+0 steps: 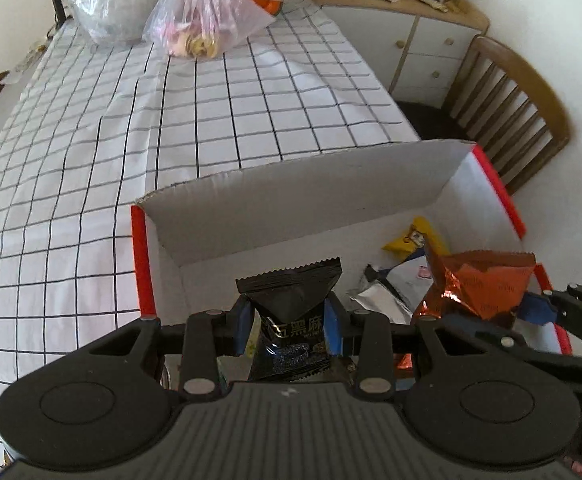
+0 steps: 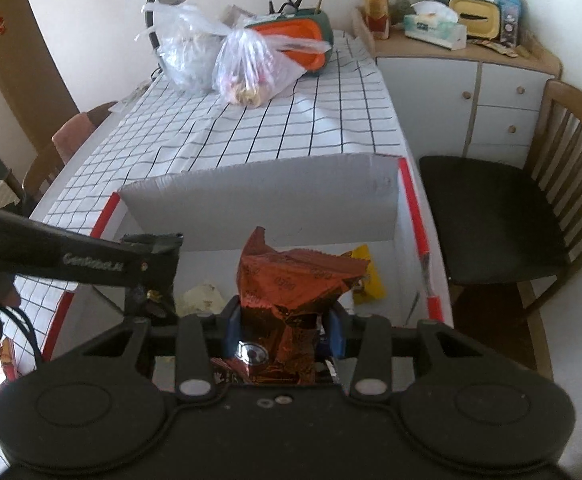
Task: Organize snacks
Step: 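Carry both bags over the red box and open both tools to drop them, then move both tools back to the remaining snacks on the table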
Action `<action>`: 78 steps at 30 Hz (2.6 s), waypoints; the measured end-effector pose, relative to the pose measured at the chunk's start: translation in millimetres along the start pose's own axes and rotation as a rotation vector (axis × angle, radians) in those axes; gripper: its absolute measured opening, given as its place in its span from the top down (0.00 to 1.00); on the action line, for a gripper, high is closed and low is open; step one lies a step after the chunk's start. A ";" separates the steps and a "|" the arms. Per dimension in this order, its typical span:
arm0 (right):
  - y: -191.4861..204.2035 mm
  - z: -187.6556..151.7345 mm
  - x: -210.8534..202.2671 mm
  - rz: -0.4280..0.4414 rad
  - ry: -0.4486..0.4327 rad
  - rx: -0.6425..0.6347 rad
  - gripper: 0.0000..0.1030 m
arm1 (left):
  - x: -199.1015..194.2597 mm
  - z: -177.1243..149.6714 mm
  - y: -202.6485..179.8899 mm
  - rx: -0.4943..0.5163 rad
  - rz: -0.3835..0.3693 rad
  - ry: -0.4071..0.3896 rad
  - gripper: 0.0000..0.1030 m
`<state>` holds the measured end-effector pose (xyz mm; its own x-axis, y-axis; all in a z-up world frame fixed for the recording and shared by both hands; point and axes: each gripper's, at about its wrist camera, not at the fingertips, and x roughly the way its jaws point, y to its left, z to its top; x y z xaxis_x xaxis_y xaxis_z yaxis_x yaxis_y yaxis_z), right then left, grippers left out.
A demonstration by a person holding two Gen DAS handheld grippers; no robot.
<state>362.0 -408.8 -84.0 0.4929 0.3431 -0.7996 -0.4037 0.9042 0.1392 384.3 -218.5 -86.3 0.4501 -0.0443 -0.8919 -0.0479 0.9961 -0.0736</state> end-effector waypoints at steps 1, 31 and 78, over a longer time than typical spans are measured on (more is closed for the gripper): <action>0.3 -0.5 2.2 -0.002 0.005 -0.004 0.61 | 3.3 1.2 0.6 -0.001 0.003 0.007 0.65; 9.2 -12.3 -24.4 -0.052 -0.027 -0.008 0.28 | -19.5 -13.3 -0.6 0.025 -0.042 -0.015 0.43; 202.3 -65.5 -75.7 0.094 -0.161 -0.016 0.00 | -161.4 -145.8 192.5 0.000 -0.127 -0.313 0.22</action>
<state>192.6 -268.5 -33.6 0.5688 0.4636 -0.6794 -0.4658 0.8624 0.1985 172.5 -30.6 -21.5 0.7044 -0.1424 -0.6954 0.0261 0.9842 -0.1751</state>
